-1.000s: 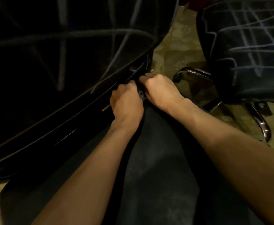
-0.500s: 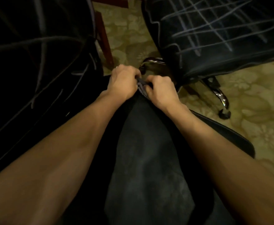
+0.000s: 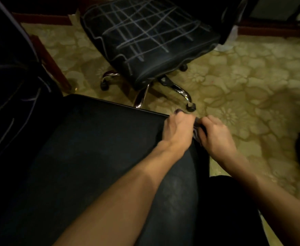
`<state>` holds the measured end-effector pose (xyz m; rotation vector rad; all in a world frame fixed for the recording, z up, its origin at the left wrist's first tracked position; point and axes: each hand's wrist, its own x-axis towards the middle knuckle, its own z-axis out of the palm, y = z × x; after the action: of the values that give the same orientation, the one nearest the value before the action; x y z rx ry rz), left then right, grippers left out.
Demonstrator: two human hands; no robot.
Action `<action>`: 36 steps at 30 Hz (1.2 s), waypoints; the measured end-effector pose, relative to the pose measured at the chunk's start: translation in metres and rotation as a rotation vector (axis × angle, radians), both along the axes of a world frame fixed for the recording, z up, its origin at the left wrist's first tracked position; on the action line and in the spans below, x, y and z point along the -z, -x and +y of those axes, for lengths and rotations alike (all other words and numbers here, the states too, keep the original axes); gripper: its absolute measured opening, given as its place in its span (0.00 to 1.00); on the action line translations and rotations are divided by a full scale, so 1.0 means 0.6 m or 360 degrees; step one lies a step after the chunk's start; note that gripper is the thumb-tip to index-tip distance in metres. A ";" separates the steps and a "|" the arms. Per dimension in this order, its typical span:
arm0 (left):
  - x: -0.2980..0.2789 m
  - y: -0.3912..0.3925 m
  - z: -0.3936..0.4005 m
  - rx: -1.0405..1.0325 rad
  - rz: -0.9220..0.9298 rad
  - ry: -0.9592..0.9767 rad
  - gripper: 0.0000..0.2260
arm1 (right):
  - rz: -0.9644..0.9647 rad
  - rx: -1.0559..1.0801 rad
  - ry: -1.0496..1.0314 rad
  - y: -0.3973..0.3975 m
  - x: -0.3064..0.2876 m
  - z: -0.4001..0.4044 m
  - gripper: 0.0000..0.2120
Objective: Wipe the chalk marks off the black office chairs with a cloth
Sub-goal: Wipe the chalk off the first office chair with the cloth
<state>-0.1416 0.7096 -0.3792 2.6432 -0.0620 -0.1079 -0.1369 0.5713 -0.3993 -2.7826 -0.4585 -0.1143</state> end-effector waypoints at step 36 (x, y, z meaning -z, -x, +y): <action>-0.031 0.014 -0.030 0.0188 -0.0060 -0.0319 0.11 | 0.0113 0.0487 -0.0363 0.039 0.002 0.004 0.06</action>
<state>-0.1499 0.6913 -0.3605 2.8416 -0.2311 -0.1088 -0.1605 0.5737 -0.4004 -2.6003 0.0023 -0.1277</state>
